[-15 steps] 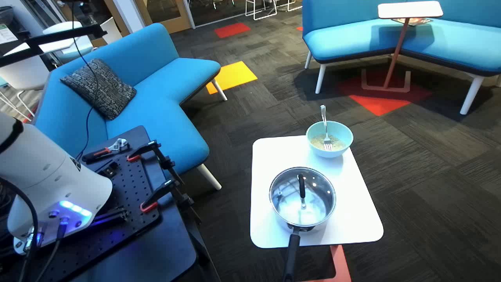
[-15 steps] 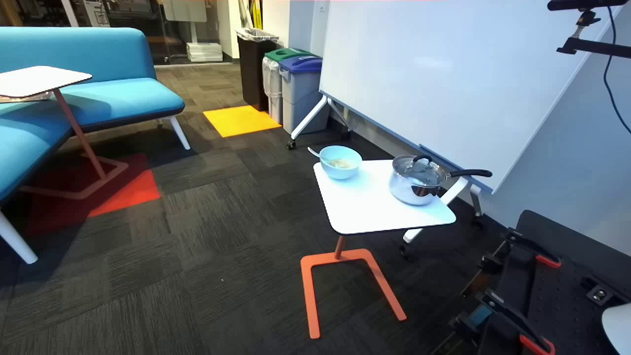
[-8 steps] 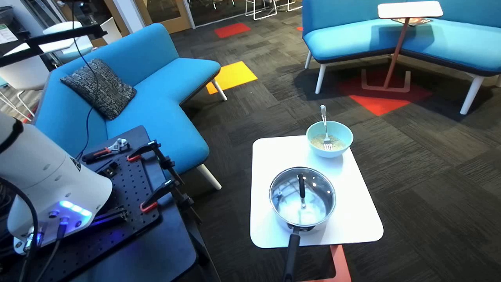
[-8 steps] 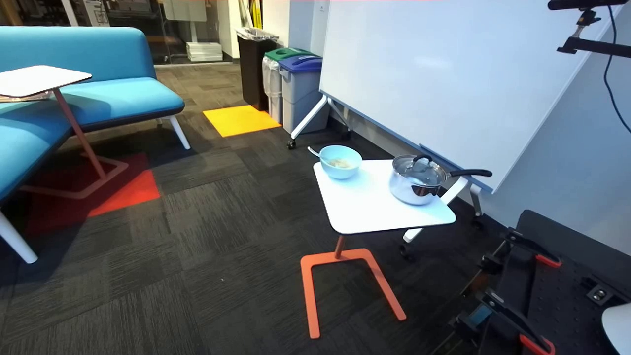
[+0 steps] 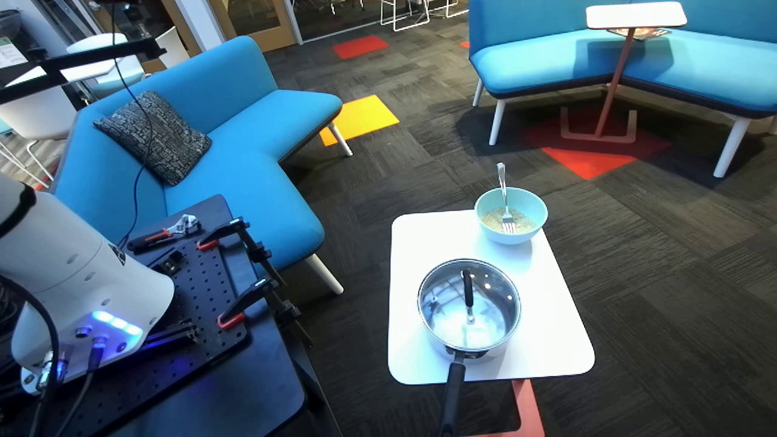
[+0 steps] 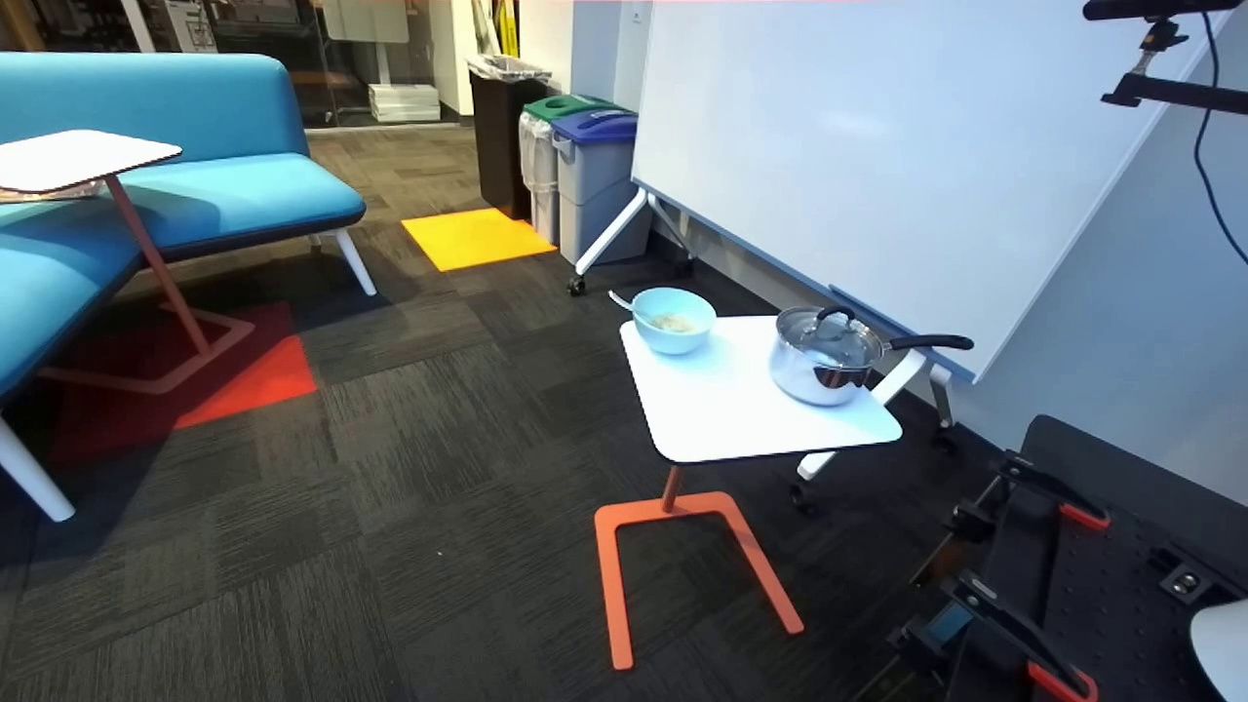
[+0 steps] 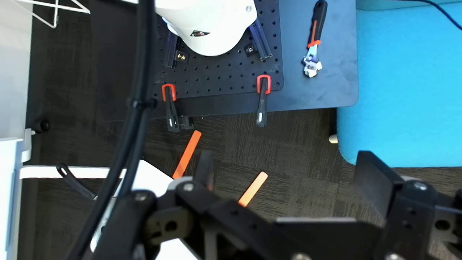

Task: Push the silver pot backwards

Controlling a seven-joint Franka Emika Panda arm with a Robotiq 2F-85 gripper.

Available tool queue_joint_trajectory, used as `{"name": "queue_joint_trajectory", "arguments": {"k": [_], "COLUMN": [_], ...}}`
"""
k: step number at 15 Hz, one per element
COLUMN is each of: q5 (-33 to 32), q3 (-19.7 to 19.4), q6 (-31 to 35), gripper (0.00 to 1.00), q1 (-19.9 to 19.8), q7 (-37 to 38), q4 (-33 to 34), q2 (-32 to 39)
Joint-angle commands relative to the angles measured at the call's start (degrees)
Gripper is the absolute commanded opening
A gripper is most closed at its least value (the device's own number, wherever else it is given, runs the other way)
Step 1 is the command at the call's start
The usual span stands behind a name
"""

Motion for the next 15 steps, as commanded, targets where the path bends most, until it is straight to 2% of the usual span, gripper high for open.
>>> {"name": "queue_joint_trajectory", "arguments": {"k": [1,7,10,13,14,15], "q5": [-0.63,-2.44,-7.25,-11.46,-12.33,-11.01], "q3": [-0.19,-8.38,-11.75,-13.43,-13.03,-13.95], "q6": [1.86,20.8,32.32,43.47,45.28,41.67], "gripper": [1.0,1.0,1.0,1.0,1.0,1.0], "q1": [-1.8,-10.04,-16.16,-22.03,-23.62,-21.21], "q7": [2.57,3.98,5.57,9.65,12.27,8.29], "q4": [-0.65,-9.95,-16.2,-21.6,-22.26,-21.05], "q2": [-0.33,-1.64,0.54,4.47,6.36,3.61]}}
